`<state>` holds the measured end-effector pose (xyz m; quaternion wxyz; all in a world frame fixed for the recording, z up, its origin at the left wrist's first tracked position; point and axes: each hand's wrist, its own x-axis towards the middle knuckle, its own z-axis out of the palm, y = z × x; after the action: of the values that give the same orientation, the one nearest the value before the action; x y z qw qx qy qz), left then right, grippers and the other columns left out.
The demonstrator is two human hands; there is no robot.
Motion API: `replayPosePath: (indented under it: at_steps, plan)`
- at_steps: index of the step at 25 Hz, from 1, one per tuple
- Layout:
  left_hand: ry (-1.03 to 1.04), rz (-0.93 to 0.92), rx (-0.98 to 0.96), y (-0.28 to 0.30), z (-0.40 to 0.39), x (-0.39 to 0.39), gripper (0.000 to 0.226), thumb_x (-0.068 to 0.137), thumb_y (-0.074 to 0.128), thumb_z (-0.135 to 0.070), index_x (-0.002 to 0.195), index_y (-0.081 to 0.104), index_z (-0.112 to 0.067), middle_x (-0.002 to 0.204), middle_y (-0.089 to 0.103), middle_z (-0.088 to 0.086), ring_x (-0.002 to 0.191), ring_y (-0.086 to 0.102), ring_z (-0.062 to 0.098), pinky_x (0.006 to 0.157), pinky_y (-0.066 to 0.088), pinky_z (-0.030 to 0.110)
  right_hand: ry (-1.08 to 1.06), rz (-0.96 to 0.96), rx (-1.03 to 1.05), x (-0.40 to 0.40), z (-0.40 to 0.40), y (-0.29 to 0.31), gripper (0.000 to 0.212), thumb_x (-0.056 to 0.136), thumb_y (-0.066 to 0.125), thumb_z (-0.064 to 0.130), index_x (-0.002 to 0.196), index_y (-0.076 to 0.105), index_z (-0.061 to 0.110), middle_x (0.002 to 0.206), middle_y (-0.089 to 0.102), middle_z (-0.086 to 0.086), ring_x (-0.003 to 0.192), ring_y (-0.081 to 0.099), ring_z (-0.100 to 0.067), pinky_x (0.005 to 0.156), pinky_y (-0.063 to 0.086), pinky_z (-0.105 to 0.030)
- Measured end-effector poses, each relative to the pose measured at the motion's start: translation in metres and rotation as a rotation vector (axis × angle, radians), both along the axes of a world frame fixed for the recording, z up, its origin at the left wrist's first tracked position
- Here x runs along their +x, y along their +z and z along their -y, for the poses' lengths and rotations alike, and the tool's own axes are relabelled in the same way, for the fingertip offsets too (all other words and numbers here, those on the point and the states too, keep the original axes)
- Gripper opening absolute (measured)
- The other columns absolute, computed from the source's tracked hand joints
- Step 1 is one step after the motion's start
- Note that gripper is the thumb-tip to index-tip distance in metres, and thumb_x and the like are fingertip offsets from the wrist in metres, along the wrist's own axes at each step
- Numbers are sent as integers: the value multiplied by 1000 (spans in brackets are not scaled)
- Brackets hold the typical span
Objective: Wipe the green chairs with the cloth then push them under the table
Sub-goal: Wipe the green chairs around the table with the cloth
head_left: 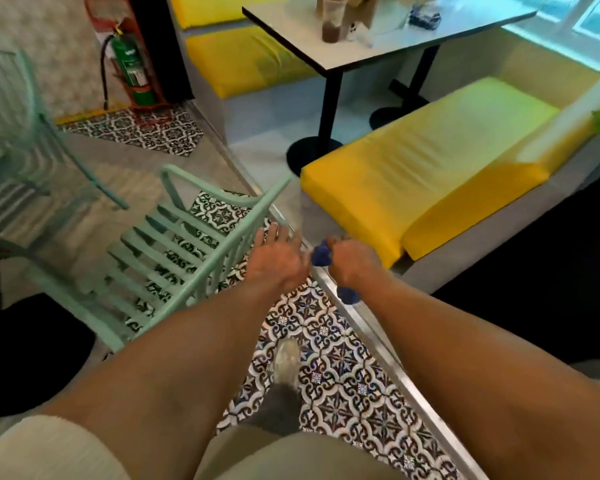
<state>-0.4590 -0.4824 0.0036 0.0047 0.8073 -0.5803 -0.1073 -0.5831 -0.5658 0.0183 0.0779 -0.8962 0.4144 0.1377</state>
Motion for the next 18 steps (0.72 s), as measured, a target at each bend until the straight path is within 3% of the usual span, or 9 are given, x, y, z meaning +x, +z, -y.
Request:
replayPosePath:
  at_steps: [6, 9, 12, 18]
  plan:
    - [131, 23, -152, 0, 137, 74, 56, 98, 25, -46, 143, 37, -17, 152, 33, 12, 143, 19, 31, 117, 10, 52, 25, -9, -23, 70, 132, 10, 43, 94, 50, 16, 136, 41, 14, 129, 47, -15, 114, 53, -37, 86, 45, -41]
    - [267, -17, -120, -1, 186, 129, 59, 97, 21, -48, 146, 32, -16, 152, 31, 13, 143, 18, 31, 116, 12, 54, 65, -20, -73, 125, 199, 19, 43, 93, 52, 15, 135, 42, 14, 127, 47, -14, 113, 54, -36, 80, 44, -40]
    - [470, -110, -62, -10, 206, 184, 63, 98, 20, -50, 150, 23, -17, 158, 20, 13, 146, 11, 31, 117, 6, 53, 172, -20, -88, 187, 249, 26, 44, 90, 54, 14, 133, 44, 15, 126, 49, -13, 112, 55, -35, 82, 46, -40]
    - [823, -153, -5, -37, 188, 253, 63, 96, 19, -54, 146, 28, -17, 155, 25, 14, 144, 15, 33, 115, 12, 56, 539, -12, -111, 321, 279, 8, 41, 90, 52, 16, 130, 46, 18, 123, 52, -12, 108, 57, -34, 83, 46, -39]
